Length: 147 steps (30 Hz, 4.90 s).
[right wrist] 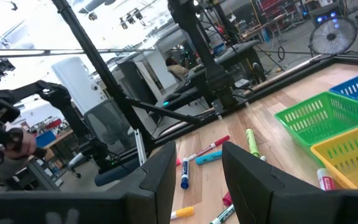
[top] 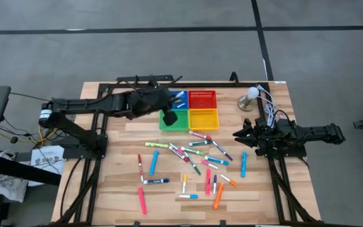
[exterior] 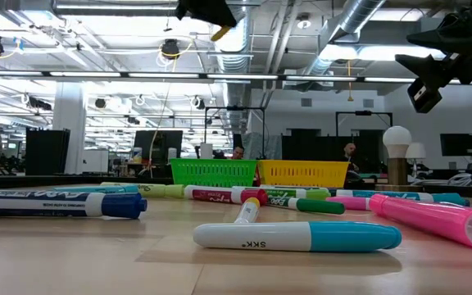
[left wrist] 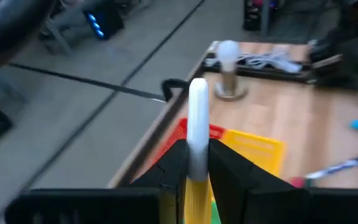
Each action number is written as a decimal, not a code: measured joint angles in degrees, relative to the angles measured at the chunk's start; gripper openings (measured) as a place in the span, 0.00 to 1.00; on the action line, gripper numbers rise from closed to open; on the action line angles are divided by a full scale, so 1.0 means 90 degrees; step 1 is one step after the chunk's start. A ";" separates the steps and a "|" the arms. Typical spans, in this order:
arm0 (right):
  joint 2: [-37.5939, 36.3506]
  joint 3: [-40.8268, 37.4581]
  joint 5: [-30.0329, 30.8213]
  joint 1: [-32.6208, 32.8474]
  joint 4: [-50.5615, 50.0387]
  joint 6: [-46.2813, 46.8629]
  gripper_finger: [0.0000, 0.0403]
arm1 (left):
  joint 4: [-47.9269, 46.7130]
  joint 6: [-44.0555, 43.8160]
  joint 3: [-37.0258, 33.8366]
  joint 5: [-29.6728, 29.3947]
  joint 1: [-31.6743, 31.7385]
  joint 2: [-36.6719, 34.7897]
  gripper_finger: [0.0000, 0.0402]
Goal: Pick & Place Markers
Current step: Put the bottom small yellow marker into the blue bin, then put the yellow small marker into the blue bin
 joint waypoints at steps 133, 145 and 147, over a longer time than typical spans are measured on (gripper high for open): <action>0.0002 0.0000 0.0000 0.0000 0.0002 0.0000 0.30 | -0.0387 -0.2068 0.0000 0.3100 0.0262 -0.1677 0.51; 0.0000 0.0000 0.0000 0.0000 0.0002 0.0000 0.30 | -0.0746 -0.5752 -0.0002 0.3123 -0.1724 -0.0201 0.51; 0.0001 -0.0001 0.0000 -0.0001 0.0000 0.0000 0.30 | -0.0752 -0.6367 -0.0002 0.3121 -0.1979 0.0092 0.51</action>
